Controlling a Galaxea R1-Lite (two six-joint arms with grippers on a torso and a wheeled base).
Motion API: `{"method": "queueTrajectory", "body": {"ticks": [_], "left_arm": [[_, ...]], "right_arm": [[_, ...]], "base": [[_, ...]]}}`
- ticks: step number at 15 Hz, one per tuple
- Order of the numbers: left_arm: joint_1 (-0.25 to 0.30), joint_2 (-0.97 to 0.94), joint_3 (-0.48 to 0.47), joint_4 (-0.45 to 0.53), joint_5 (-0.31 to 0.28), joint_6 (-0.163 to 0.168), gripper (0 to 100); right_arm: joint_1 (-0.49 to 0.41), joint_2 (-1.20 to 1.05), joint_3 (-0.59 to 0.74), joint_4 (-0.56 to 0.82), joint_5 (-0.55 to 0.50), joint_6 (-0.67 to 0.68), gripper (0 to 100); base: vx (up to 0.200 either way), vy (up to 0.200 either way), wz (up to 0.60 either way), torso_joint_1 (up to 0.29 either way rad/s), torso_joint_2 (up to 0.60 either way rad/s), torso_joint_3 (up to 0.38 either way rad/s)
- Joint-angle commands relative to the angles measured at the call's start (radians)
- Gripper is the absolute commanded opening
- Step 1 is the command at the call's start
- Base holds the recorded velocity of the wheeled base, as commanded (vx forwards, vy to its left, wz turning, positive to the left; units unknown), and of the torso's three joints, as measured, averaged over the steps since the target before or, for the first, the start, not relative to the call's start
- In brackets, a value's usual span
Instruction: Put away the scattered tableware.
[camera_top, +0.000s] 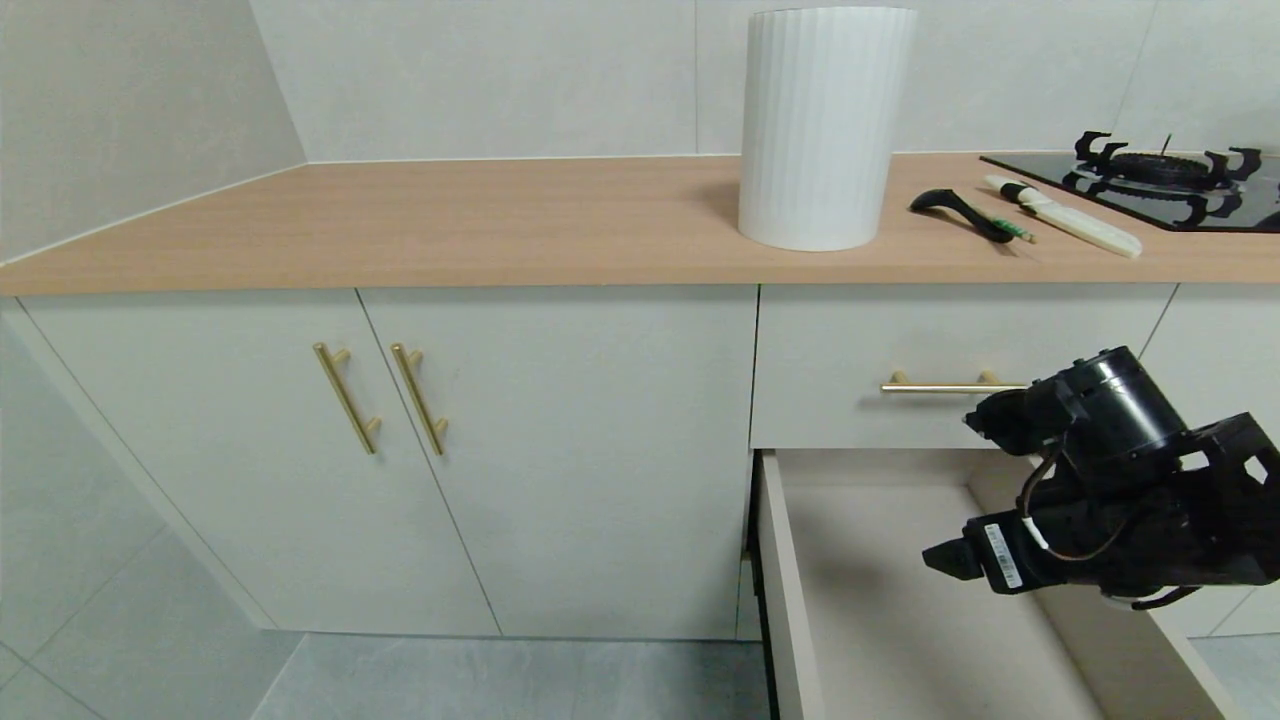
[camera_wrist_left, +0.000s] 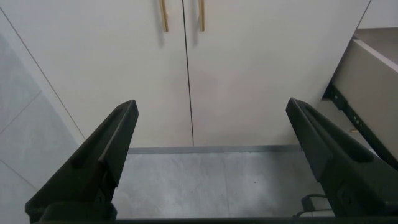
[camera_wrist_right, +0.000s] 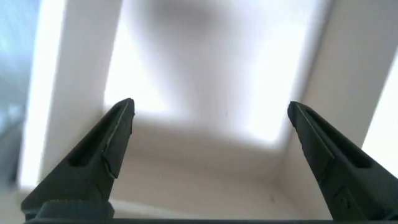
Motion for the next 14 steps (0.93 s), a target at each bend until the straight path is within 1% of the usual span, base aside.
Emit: {"method": "queueTrajectory", "body": {"ticks": [1, 5, 6, 9, 12, 14], "left_arm": [[0.0, 0.002, 0.0, 0.0, 0.0, 0.0, 100], [0.0, 0.002, 0.0, 0.0, 0.0, 0.0, 100], [0.0, 0.002, 0.0, 0.0, 0.0, 0.0, 100], [0.0, 0.002, 0.0, 0.0, 0.0, 0.0, 100], [0.0, 0.002, 0.0, 0.0, 0.0, 0.0, 100], [0.0, 0.002, 0.0, 0.0, 0.0, 0.0, 100]], "right_arm": [[-0.021, -0.036, 0.001, -0.017, 0.0, 0.001, 100], [-0.039, -0.046, 0.002, -0.052, -0.005, -0.001, 100], [-0.041, -0.048, 0.002, -0.052, -0.023, -0.001, 100], [-0.041, -0.048, 0.002, -0.052, -0.036, -0.001, 100], [-0.042, -0.049, 0.002, -0.052, -0.04, -0.001, 100], [-0.042, -0.049, 0.002, -0.052, -0.049, -0.001, 100]], "base": [[0.0, 0.0, 0.0, 0.0, 0.0, 0.0], [0.0, 0.0, 0.0, 0.0, 0.0, 0.0], [0.0, 0.0, 0.0, 0.0, 0.0, 0.0], [0.0, 0.0, 0.0, 0.006, -0.03, -0.017], [0.0, 0.0, 0.0, 0.064, -0.23, -0.245], [0.0, 0.0, 0.0, 0.127, -0.45, -0.315]]}}
